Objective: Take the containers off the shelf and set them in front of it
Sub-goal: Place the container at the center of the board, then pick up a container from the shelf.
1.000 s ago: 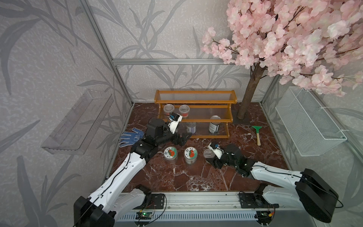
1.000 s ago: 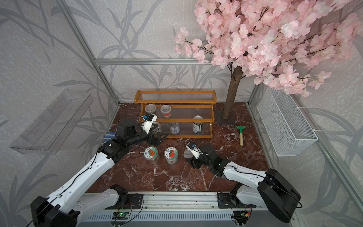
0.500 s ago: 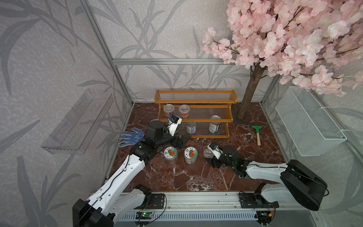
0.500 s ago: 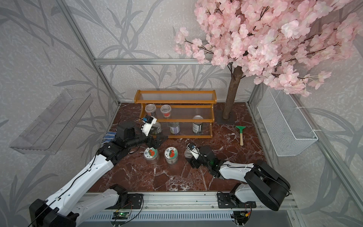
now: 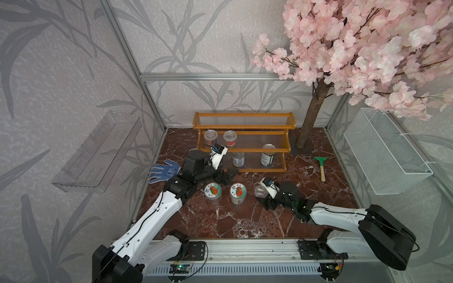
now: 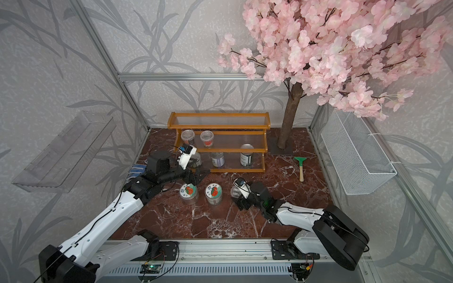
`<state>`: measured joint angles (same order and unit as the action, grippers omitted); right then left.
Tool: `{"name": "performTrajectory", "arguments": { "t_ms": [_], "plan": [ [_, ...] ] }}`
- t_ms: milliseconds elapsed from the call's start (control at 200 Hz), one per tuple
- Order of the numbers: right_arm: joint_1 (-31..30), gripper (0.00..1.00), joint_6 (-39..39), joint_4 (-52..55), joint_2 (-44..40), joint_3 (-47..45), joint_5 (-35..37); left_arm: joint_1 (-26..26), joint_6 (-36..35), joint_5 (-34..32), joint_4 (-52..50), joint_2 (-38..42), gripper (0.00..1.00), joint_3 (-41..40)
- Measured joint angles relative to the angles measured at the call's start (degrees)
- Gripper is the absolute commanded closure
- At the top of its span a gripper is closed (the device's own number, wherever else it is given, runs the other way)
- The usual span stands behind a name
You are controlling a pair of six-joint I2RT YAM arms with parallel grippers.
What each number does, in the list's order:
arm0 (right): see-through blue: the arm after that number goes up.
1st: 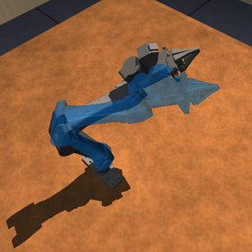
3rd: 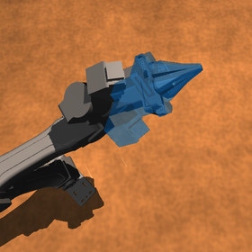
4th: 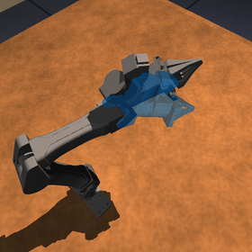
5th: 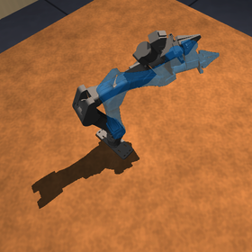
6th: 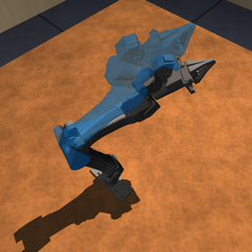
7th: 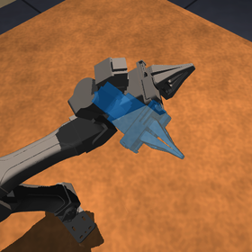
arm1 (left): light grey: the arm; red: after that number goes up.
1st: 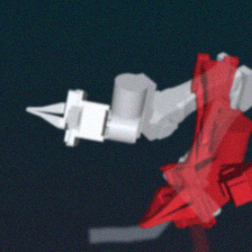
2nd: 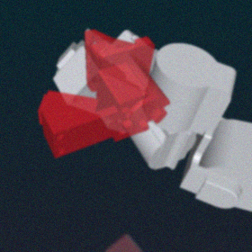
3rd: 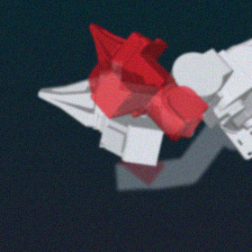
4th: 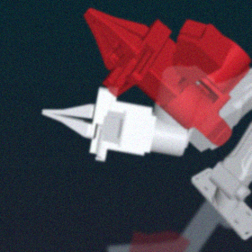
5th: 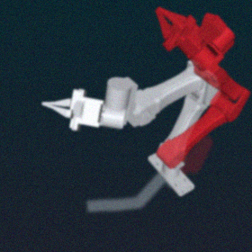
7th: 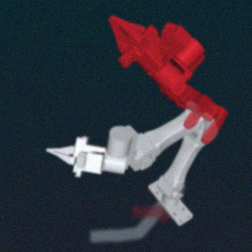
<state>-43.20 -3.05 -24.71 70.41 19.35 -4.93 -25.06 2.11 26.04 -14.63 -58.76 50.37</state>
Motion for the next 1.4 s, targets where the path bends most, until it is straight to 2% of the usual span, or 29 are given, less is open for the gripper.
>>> {"name": "performTrajectory", "arguments": {
  "t_ms": [265, 380, 715, 920, 1165, 1400],
  "plan": [
    [0.0, 0.01, 0.9, 9.0, -14.1, 0.3, 2.7, 0.0, -0.4, -1.4, -0.3, -0.3, 0.00, 0.0],
    [0.1, 0.00, 1.3, 11.9, -17.7, 1.8, 5.6, 0.0, -0.3, -2.3, 0.0, -0.3, 0.00, 0.0],
    [4.2, 0.01, 1.1, 11.2, -11.1, 15.5, 4.1, 0.0, 0.5, -5.2, 0.6, -0.3, 0.00, 0.0],
    [6.6, 0.01, 1.5, 11.9, -8.3, 21.2, 1.0, 0.0, 3.8, -10.3, 5.4, -0.7, 0.00, -0.4],
    [9.0, 0.01, 1.5, 18.5, -9.2, 26.6, -0.2, -1.3, 7.0, -20.4, 13.8, -9.2, 0.00, -0.1],
    [11.4, 0.01, 1.4, 24.1, -11.3, 27.8, -0.1, -2.3, 8.6, -28.2, 19.1, -18.9, 0.00, 3.0]
  ]
}}
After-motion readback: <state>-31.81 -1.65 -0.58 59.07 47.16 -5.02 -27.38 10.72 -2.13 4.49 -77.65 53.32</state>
